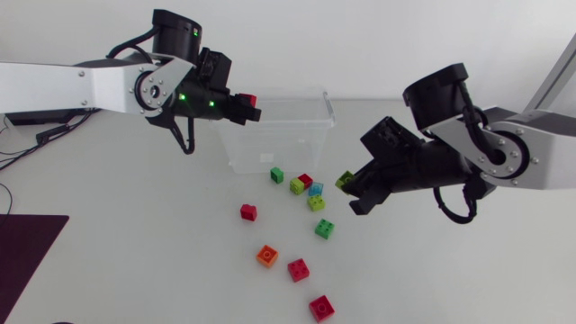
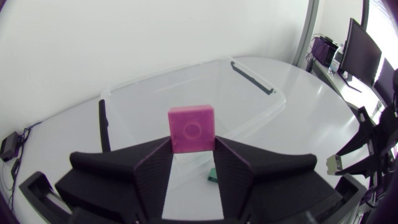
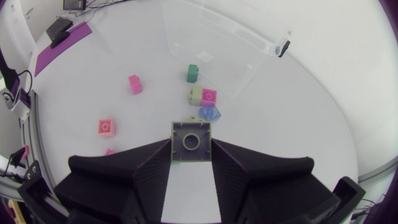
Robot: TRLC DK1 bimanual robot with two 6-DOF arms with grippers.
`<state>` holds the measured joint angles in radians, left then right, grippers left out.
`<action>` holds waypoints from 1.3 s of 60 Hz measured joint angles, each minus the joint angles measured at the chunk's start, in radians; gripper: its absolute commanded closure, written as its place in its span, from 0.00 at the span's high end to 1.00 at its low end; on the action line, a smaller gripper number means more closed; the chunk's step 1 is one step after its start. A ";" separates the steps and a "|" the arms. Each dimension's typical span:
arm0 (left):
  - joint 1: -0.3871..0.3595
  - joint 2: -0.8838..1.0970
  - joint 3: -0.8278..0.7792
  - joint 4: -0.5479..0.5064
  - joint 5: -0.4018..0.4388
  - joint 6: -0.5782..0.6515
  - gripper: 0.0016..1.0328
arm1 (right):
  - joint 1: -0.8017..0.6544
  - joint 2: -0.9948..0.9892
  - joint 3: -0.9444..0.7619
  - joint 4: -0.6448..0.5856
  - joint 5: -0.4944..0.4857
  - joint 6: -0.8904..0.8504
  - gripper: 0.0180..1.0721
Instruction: Pick up the duplo bricks and place them in the container
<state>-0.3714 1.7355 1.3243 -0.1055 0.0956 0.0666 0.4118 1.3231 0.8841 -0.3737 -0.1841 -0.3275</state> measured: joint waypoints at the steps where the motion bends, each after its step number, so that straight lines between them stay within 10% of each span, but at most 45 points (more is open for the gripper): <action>1: 0.000 0.007 0.008 0.004 -0.003 0.000 0.26 | 0.001 0.000 0.005 -0.002 0.000 0.004 0.27; 27: 0.000 0.108 0.098 0.037 -0.059 -0.007 0.95 | 0.015 0.099 0.288 -0.018 0.000 0.040 0.27; 51: -0.040 -0.321 -0.188 -0.058 0.002 0.039 0.95 | -0.026 0.410 0.585 -0.005 -0.026 0.051 0.27; 78: -0.073 -0.381 -0.433 -0.155 0.056 0.156 0.95 | -0.041 0.624 0.807 0.002 -0.025 0.063 0.28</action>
<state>-0.4442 1.3544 0.8913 -0.2607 0.1513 0.2222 0.3710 1.9469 1.6913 -0.3714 -0.2092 -0.2646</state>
